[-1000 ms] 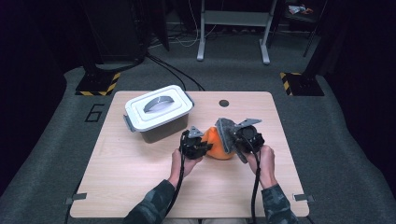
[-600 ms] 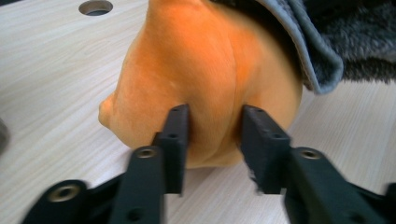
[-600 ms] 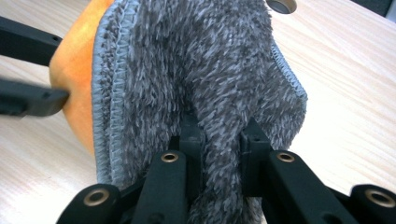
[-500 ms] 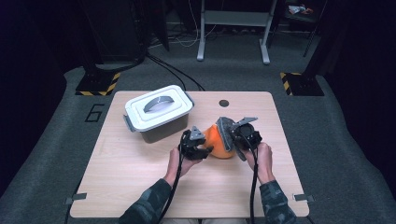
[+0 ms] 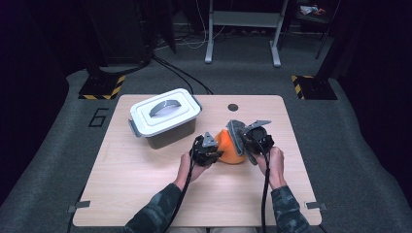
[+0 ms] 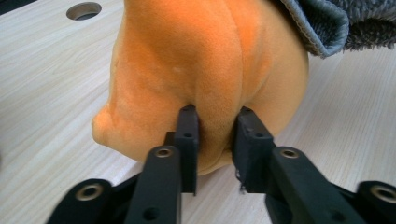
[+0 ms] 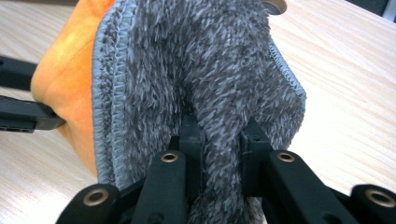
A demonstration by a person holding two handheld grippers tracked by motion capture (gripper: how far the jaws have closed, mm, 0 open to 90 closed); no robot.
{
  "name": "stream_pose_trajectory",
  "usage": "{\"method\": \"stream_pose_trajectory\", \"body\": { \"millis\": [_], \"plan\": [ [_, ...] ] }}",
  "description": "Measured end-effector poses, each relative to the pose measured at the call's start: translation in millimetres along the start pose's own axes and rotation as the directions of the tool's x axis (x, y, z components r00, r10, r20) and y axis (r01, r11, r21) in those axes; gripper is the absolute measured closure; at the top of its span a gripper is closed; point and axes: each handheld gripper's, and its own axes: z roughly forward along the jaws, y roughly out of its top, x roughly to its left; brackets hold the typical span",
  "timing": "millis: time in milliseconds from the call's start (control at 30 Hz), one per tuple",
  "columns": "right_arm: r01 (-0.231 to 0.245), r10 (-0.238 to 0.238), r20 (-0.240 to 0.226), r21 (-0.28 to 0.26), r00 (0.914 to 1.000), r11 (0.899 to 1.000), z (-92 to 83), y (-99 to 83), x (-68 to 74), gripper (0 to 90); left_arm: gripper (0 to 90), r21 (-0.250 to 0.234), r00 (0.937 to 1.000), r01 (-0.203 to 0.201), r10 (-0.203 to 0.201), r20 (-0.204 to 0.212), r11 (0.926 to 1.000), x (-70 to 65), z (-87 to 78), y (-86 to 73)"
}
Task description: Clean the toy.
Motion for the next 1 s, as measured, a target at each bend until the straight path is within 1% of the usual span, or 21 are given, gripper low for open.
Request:
{"method": "stream_pose_trajectory", "body": {
  "millis": [67,100,133,267,333,400,467,500,533,567,600,633,700,733,767,800,833,900,933,967,1000],
  "plan": [
    [-0.012,0.012,-0.009,-0.006,0.9999,1.000,-1.7,-0.8,-1.3,75.4,78.4,-0.004,0.9997,0.021,-0.021,-0.007,0.9998,-2.7,-1.1,-0.2],
    [-0.017,0.017,-0.014,-0.007,0.9998,1.000,-2.9,-1.3,-2.4,75.3,79.4,-0.008,0.9997,0.021,-0.021,-0.015,0.9997,-2.6,-2.4,-0.1],
    [-0.025,0.025,-0.016,-0.012,0.9996,1.000,-4.5,-1.9,-3.7,75.3,79.9,-0.016,0.9992,0.037,-0.038,-0.011,0.9992,-3.8,-3.0,-0.7],
    [-0.030,0.030,-0.004,-0.021,0.9996,0.999,-12.1,-2.6,-5.5,75.3,80.9,-0.032,0.9971,0.075,-0.076,-0.006,0.9966,-4.6,-7.3,-1.3],
    [-0.016,0.016,0.003,-0.025,0.9999,1.000,-16.8,-2.2,-4.4,75.3,81.0,-0.038,0.9956,0.094,-0.094,0.003,0.9949,-4.5,-8.2,-1.6],
    [-0.019,0.019,0.007,-0.029,0.9998,0.999,-23.1,-1.4,-1.2,75.3,81.0,-0.048,0.9939,0.110,-0.110,0.004,0.9928,-5.3,-9.7,-1.6],
    [-0.007,0.007,0.007,-0.038,1.0000,0.999,-28.3,0.1,1.8,75.3,81.1,-0.052,0.9903,0.139,-0.138,0.016,0.9890,-5.1,-11.8,-0.7],
    [-0.005,0.005,0.005,-0.041,1.0000,0.999,-30.8,1.0,3.6,75.3,81.1,-0.056,0.9913,0.132,-0.132,0.009,0.9897,-5.2,-13.2,0.1],
    [0.010,-0.010,0.003,-0.048,0.9999,0.999,-32.7,2.2,5.0,75.3,81.1,-0.062,0.9895,0.144,-0.144,0.015,0.9876,-5.6,-14.4,0.9],
    [0.022,-0.022,0.004,-0.055,0.9998,0.998,-34.9,3.6,7.0,75.3,81.1,-0.061,0.9894,0.145,-0.145,0.015,0.9875,-5.9,-16.3,2.1],
    [0.017,-0.017,0.000,-0.055,0.9998,0.998,-37.4,4.8,10.4,75.3,81.1,-0.070,0.9889,0.148,-0.148,0.012,0.9864,-7.8,-17.3,2.9],
    [0.031,-0.031,-0.003,-0.057,0.9995,0.998,-38.9,6.4,12.7,75.3,81.1,-0.067,0.9891,0.147,-0.147,0.010,0.9868,-8.7,-19.2,3.8],
    [0.048,-0.049,-0.010,-0.063,0.9987,0.997,-40.4,9.3,18.4,75.3,81.0,-0.069,0.9863,0.165,-0.164,0.015,0.9839,-11.1,-20.6,3.6],
    [0.060,-0.061,-0.018,-0.059,0.9980,0.996,-39.5,10.7,21.8,75.3,81.0,-0.071,0.9856,0.169,-0.168,0.018,0.9831,-12.0,-20.6,3.1],
    [0.069,-0.070,-0.018,-0.059,0.9974,0.996,-37.8,11.4,23.8,75.2,81.0,-0.072,0.9834,0.181,-0.180,0.026,0.9809,-12.9,-20.1,2.2],
    [0.067,-0.068,-0.021,-0.044,0.9975,0.997,-35.2,12.0,27.2,75.2,80.9,-0.069,0.9830,0.183,-0.181,0.029,0.9807,-13.8,-19.3,1.3],
    [0.082,-0.083,-0.022,-0.036,0.9963,0.996,-30.8,12.4,28.7,75.2,80.9,-0.065,0.9846,0.174,-0.173,0.024,0.9825,-14.4,-18.5,0.6],
    [0.087,-0.087,-0.014,-0.023,0.9961,0.996,-22.2,12.4,31.4,75.2,80.7,-0.054,0.9849,0.173,-0.172,0.022,0.9835,-14.4,-15.8,-1.2],
    [0.079,-0.079,-0.012,-0.010,0.9968,0.997,-19.4,12.3,32.7,75.3,80.6,-0.049,0.9852,0.171,-0.171,0.020,0.9840,-13.4,-15.0,-1.9],
    [0.099,-0.099,-0.013,-0.013,0.9950,0.995,-17.1,12.3,32.4,75.3,80.5,-0.042,0.9858,0.168,-0.168,0.014,0.9849,-12.8,-14.5,-2.5],
    [0.106,-0.106,-0.009,-0.012,0.9944,0.994,-15.3,12.3,33.6,75.3,80.3,-0.040,0.9862,0.165,-0.165,0.016,0.9855,-12.0,-13.4,-3.0]
  ]
}}
